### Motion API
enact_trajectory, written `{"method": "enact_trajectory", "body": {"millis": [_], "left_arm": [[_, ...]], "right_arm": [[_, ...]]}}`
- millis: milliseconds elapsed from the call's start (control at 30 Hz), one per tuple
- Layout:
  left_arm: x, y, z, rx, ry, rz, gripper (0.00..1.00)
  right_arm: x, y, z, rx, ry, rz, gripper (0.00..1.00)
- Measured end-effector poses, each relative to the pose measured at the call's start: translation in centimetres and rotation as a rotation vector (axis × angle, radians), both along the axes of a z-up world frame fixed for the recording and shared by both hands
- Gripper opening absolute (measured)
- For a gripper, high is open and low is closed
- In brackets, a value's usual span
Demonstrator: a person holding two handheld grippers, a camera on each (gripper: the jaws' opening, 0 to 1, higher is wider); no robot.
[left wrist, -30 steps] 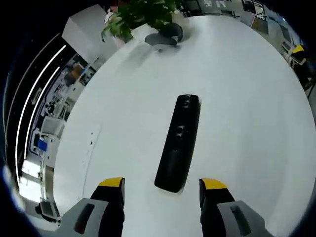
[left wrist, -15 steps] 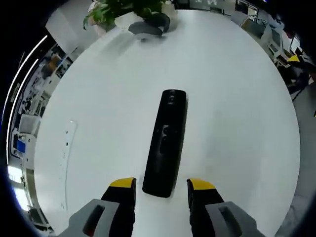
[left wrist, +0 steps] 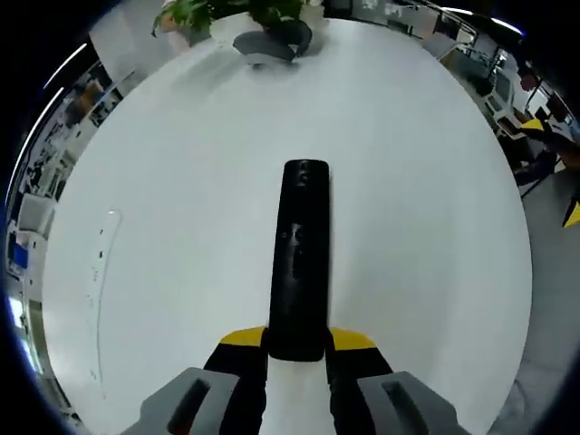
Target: Press the specified remote control buttons in sequence, fully releasing each button before pressing the next.
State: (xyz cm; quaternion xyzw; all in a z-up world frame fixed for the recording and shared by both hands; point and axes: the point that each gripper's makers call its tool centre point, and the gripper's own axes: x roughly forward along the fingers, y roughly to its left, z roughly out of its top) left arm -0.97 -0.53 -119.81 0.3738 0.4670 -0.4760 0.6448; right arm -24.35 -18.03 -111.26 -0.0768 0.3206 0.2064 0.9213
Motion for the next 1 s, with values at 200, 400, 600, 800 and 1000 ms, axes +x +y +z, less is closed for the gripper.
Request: {"method": "enact_trajectory", "body": {"millis": [200,400,600,800,1000], "left_arm": [[0.3,0.1,0.0,0.013,-0.002,0.017,0.23],[-0.1,0.1,-0.1,0.04,-0.027,0.019,0.23],[-1.5,-0.1,-0.2,0.035,0.01,0.025,0.23],[-2.6,-0.4,-0.2,0.047,0.017,0.001,0.23],[-3.8,-0.5,-0.2,0.053,0.026,-0.008,0.23]], "right_arm": [[0.0,0.0,0.1,0.004,-0.007,0.0,0.79],[0.2,-0.2,0.4,0.012,-0.016,-0.01,0.79],[0.2,-0.1,0.3,0.016,-0.015,-0.007,0.79],[0.1,0.0,0.3,0.022,-0.013,-0.002,0.79],[0.1,0.1,0.4,0.022,-0.018,0.0,0.79]]}}
